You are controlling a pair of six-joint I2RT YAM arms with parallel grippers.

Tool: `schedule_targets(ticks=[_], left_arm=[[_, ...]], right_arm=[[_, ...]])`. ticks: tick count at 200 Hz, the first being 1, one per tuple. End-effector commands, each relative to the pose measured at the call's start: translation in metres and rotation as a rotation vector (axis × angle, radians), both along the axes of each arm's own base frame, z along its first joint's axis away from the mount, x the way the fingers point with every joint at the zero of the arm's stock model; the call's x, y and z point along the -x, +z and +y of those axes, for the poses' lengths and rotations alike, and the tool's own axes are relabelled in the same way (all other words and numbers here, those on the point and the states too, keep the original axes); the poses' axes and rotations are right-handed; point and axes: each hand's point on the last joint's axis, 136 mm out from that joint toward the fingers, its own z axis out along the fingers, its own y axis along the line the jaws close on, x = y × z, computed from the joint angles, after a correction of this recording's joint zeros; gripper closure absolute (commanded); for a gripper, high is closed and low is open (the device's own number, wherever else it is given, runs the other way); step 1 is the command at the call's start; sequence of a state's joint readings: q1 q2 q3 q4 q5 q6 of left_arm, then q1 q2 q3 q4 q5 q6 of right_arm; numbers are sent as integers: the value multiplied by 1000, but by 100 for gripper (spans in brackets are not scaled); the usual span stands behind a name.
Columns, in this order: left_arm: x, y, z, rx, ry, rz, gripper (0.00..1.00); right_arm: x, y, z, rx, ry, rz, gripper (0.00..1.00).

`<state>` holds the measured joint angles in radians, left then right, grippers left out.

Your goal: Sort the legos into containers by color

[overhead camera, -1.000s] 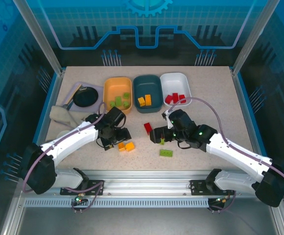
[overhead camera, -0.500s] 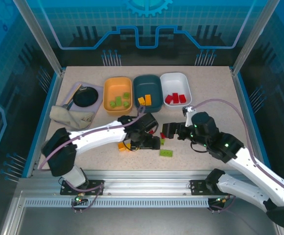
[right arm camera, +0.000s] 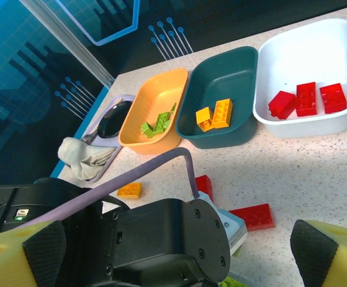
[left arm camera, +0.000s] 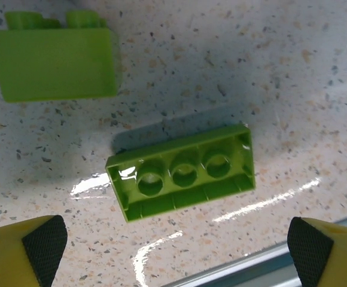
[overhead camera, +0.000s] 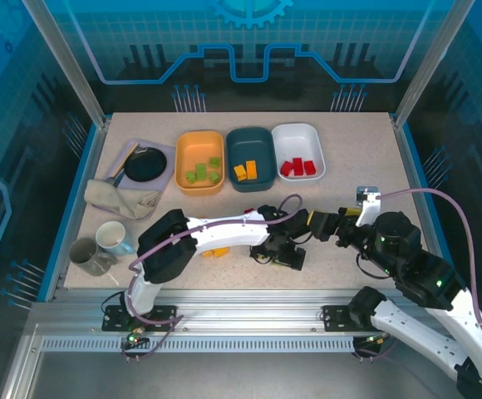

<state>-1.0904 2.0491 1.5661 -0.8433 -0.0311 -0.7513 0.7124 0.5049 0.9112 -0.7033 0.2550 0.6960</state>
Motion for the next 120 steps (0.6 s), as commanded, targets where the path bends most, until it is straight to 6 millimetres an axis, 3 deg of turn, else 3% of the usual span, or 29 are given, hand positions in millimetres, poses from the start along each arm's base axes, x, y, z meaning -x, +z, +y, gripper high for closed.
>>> schedule_targets(ticks=[1, 85, 120], left_arm=[[1, -3, 7, -93, 31, -8, 2], [-2, -24, -5, -141, 102, 20, 5], [-2, -35, -6, -147, 124, 38, 13]], right_arm=[[0, 0, -8, 15, -28, 1, 0], [4, -1, -9, 12, -14, -10, 0], [5, -4, -7, 12, -4, -2, 0]])
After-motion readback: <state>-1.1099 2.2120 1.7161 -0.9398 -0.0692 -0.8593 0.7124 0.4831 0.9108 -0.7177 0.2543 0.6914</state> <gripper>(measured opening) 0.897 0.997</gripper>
